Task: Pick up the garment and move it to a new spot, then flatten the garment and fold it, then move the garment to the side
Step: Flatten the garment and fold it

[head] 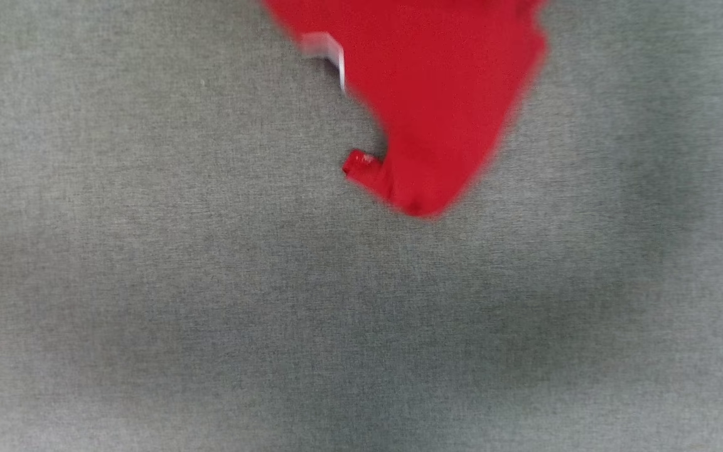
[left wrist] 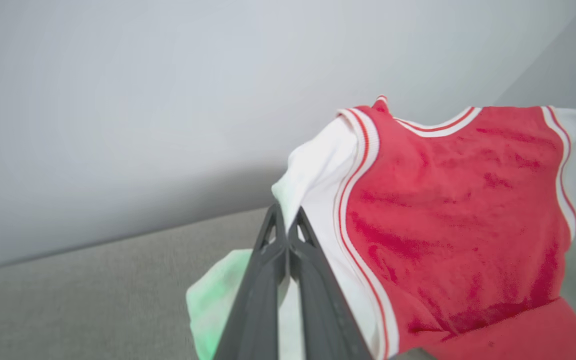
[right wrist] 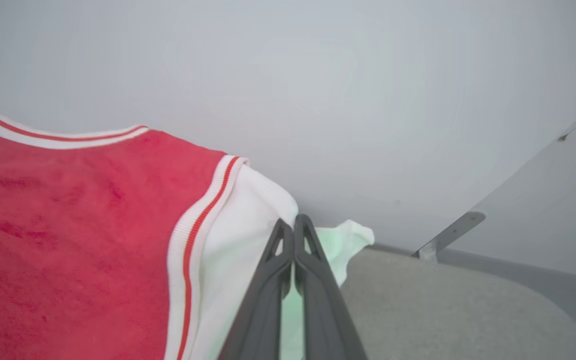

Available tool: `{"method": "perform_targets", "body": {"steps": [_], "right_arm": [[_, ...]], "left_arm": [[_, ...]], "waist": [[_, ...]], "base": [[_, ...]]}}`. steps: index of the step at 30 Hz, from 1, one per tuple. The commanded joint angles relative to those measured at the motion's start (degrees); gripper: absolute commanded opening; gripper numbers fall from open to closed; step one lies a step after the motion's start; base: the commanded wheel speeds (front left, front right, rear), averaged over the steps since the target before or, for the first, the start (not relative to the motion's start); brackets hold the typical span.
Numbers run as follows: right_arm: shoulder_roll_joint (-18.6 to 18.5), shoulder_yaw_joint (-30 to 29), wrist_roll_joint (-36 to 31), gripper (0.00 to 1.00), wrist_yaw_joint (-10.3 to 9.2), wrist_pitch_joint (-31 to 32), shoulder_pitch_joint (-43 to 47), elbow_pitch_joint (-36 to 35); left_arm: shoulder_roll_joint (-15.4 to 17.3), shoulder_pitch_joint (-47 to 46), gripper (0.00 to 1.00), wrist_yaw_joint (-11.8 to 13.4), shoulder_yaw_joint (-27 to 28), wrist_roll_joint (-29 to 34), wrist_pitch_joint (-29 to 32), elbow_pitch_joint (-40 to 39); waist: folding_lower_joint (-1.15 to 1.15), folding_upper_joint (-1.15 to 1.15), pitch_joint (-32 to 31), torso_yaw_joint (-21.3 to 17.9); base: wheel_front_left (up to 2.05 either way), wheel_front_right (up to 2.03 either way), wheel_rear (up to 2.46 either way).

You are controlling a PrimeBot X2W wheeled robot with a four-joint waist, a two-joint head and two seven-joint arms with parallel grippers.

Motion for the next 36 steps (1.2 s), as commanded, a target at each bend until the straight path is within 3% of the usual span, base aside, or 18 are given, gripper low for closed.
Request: {"method": "perform_targets", "body": {"steps": [1, 4, 7, 12, 17, 23, 27, 32, 36], "right_arm": [[0.81, -3.00, -3.22, 0.00, -0.04, -3.99, -3.23, 0.82], [2.81, -9.80, -9.98, 0.00, -0.04, -12.64, -9.48, 3.45], [3.87, -13.39, -14.17, 0.00, -0.08, -18.44, -13.87, 5.75], [4.55, -16.37, -18.35, 0.00, -0.10, -24.64, -17.62, 11.43], [3.38, -16.93, -19.17, 0.00, -0.11, -26.67, -16.34, 15.65], [2.50, -14.01, -16.90, 0.00, -0.11, -28.44, -9.02, 19.27], [1.23, -9.59, -13.13, 0.00, -0.10, -29.02, -0.27, 18.66], [-1.50, -3.63, -5.29, 0.00, -0.10, -26.79, 13.87, 13.05], [-4.57, -0.41, 1.43, 0.00, -0.10, -23.37, 27.39, 3.49]], "left_arm": [[-1.08, -2.28, 0.00, 0.03, 2.13, -0.76, -3.88, 1.68], [-4.50, -5.80, 0.00, 0.09, 6.17, -1.03, -13.20, 7.21], [-6.89, -8.33, 0.00, 0.09, 9.44, -1.91, -17.67, 10.19], [-9.29, -9.71, 0.00, 0.09, 11.80, -0.33, -19.59, 11.93], [-9.43, -6.57, 0.00, 0.09, 10.65, 0.96, -19.87, 11.95], [-8.28, 0.79, 0.00, 0.09, 8.75, -1.27, -19.87, 8.56], [-5.52, 9.14, 0.00, 0.09, 7.82, -3.33, -19.91, 2.41], [-1.20, 22.49, 0.00, 0.08, 7.80, -5.59, -19.93, -6.50], [0.41, 35.04, 0.00, 0.08, 10.93, -5.36, -19.92, -12.15]], "waist": [[0.00, 0.00, -1.26, -0.40], [0.00, 0.00, -3.55, -0.12], [0.00, 0.00, -5.43, -0.03], [0.00, 0.00, -8.12, 0.01], [0.00, 0.00, -9.32, -0.06], [0.00, 0.00, -10.47, -0.04], [0.00, 0.00, -12.21, 0.04], [0.00, 0.00, -15.12, 0.00], [0.00, 0.00, -17.11, 0.27]], "base": [[0.00, 0.00, 0.00], [0.00, 0.00, 0.00], [0.00, 0.00, 0.00], [0.00, 0.00, 0.00], [0.00, 0.00, 0.00], [0.00, 0.00, 0.00], [0.00, 0.00, 0.00], [0.00, 0.00, 0.00], [0.00, 0.00, 0.00]]}}
